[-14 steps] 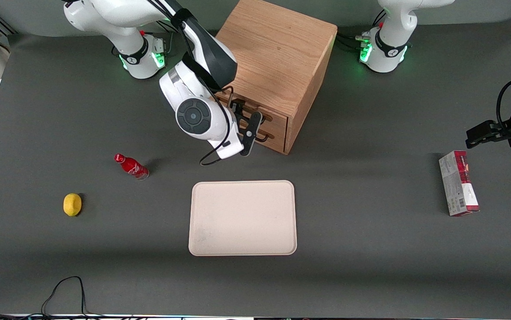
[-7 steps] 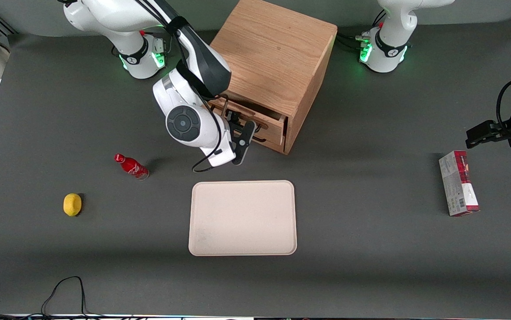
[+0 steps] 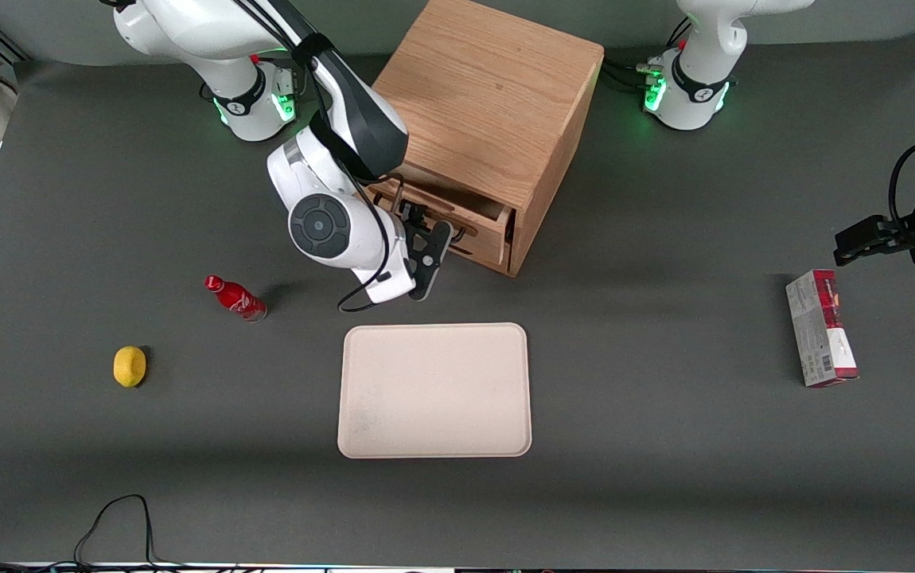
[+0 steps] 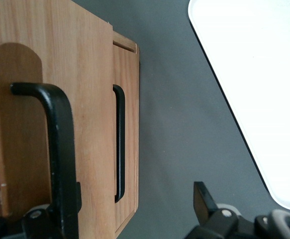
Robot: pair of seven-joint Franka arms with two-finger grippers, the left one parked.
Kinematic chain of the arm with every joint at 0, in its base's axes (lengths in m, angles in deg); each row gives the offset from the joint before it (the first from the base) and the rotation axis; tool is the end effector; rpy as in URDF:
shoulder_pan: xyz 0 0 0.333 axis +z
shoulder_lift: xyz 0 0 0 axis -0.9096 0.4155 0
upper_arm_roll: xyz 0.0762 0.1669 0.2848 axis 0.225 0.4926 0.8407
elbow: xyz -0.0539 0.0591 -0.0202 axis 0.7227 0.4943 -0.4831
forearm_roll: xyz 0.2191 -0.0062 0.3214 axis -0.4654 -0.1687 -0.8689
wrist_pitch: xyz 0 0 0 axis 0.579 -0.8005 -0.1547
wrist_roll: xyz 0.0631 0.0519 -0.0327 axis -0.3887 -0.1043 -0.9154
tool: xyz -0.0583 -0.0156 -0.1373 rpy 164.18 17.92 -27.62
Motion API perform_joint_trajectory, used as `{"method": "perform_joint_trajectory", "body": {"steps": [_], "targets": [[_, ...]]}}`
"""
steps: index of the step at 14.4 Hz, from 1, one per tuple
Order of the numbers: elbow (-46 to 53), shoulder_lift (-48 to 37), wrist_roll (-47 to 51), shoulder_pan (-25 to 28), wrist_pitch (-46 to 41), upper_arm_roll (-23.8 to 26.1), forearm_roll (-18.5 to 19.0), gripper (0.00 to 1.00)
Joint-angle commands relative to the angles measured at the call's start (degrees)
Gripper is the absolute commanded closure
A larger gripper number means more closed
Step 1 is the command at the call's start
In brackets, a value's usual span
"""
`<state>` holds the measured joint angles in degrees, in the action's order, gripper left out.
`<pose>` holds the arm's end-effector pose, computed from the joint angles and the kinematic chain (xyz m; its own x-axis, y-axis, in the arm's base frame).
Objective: Open upper drawer
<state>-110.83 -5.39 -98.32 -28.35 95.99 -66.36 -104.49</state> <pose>0.5250 0.4108 0.3514 0.4483 0.8937 -0.0175 0.8291 -0.4230 -0.3656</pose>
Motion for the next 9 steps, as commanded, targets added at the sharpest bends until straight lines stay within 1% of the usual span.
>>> {"method": "perform_joint_trajectory", "body": {"steps": [1,9], "targets": [[0.41,-0.24,-1.76,-1.06,-0.01,-0.03,-1.19,0.0],[1.9,-0.24,-2.28,-2.73,-0.28,-0.03,-1.19,0.0]]}}
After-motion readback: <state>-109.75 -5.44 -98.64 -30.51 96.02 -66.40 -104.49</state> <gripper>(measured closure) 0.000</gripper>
